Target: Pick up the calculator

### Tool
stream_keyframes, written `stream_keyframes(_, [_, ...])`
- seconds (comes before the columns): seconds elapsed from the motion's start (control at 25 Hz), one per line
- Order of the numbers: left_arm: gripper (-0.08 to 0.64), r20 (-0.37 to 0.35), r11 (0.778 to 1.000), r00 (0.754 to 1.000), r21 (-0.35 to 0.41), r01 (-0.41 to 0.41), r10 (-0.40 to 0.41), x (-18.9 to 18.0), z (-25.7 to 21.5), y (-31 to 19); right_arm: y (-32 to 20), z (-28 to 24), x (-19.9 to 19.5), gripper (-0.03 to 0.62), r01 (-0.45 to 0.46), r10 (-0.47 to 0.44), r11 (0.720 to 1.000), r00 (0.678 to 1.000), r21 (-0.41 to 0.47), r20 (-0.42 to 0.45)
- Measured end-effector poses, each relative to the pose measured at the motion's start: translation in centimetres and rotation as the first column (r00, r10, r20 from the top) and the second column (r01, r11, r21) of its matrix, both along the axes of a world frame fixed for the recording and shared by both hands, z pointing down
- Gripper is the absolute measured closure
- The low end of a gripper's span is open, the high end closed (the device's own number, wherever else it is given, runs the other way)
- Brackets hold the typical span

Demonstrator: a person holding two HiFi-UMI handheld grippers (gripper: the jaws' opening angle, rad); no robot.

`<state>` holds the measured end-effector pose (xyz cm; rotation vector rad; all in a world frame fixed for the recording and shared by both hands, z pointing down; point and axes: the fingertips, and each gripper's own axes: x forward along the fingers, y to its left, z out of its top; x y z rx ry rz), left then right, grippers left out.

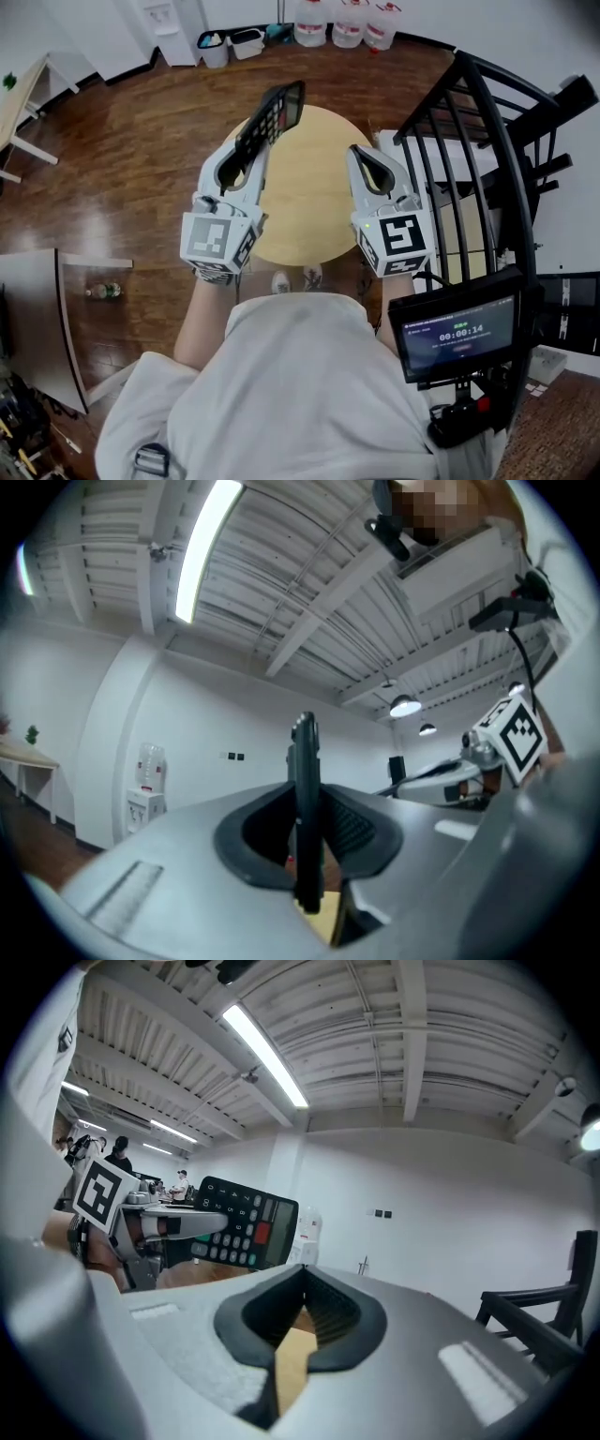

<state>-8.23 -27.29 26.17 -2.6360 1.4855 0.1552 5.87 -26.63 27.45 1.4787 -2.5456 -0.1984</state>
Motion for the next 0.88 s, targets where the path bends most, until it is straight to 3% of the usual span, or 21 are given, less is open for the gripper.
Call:
stream_keyframes(0.24, [0.485,-0.002,1.0,1.0,-0.013,-0.014,0.014,-1.0,0.9,0.9,0.9,0.1,-0.5,0.589,-0.026,0.026,1.0,0.999,-0.014,0.022])
stream_keyframes(0.52, [0.485,0.062,0.999,0.998,-0.031,0.034,-0.032,-1.7,3.3,1.2,0.4,1.5,0.6,0.589,-0.066,0.067,0.997,0.997,-0.042,0.028])
stream_keyframes(0.88, [0.485,0.045,1.0,0.999,-0.013,0.029,-0.028,-1.1,2.4,2.6,1.6,-0.1,1.5,0.589,-0.069,0.069,0.998,0.996,0.003,0.056])
